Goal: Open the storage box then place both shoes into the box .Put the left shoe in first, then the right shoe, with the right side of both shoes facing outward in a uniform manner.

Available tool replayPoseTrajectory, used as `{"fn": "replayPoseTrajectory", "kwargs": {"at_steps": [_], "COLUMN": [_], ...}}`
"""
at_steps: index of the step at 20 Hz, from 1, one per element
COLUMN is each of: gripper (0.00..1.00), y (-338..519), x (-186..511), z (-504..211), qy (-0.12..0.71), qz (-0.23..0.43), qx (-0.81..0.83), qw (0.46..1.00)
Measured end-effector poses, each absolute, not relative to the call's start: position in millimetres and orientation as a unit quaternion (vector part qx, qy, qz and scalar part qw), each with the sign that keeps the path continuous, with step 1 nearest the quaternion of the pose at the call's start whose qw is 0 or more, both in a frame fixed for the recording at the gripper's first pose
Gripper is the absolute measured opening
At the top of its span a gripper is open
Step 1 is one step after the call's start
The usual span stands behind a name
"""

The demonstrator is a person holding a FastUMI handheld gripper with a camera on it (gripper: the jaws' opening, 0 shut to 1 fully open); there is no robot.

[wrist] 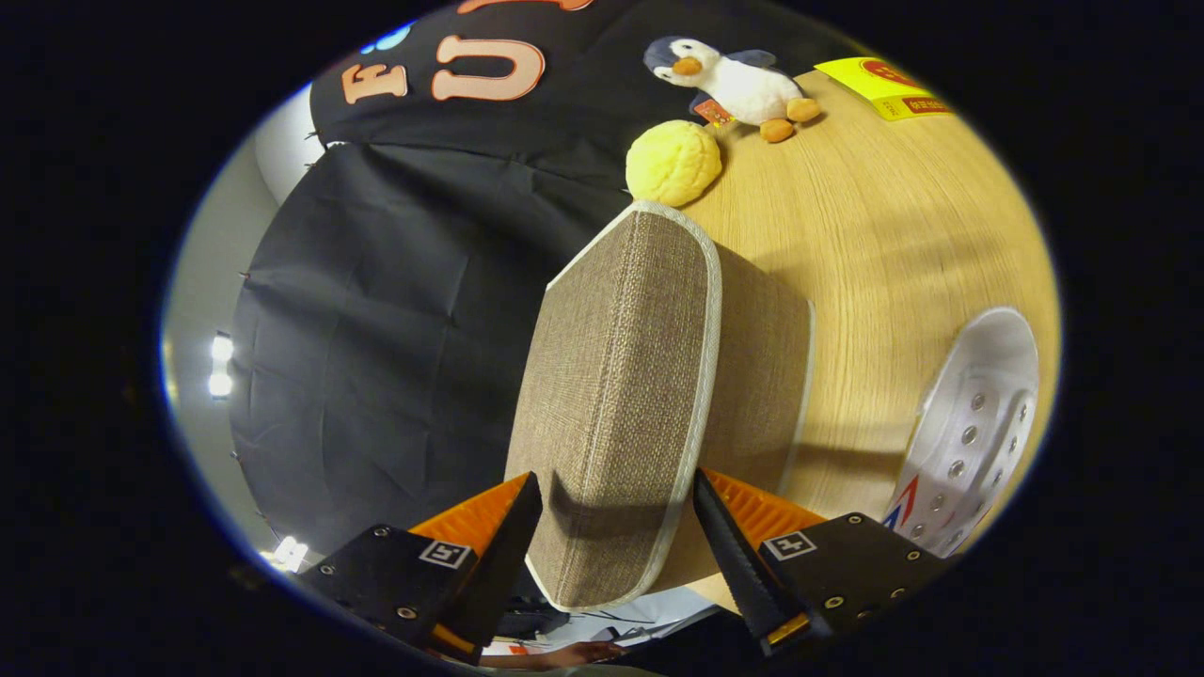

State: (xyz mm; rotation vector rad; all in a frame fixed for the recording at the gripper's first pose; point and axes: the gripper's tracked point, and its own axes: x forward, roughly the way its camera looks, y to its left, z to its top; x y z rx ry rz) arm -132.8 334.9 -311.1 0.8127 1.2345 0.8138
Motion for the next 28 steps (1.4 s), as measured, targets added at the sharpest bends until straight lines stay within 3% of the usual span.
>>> {"fn": "replayPoseTrajectory", "kwargs": {"at_steps": [2, 11, 18, 21, 28], "gripper": [0.9, 0.43, 0.27, 0.16, 0.1], "y": [328, 320, 358, 381, 447], "x": [-131, -120, -112, -103, -96], "z": [-306, -232, -163, -142, -122], "qy": [0.544, 0.495, 0.444, 0.434, 0.434], "qz": [0.359, 0.384, 0.422, 0.428, 0.448], "qx": [0.36, 0.442, 0.443, 0.448, 0.419], "qw": [0.667, 0.642, 0.654, 0.654, 0.66]}}
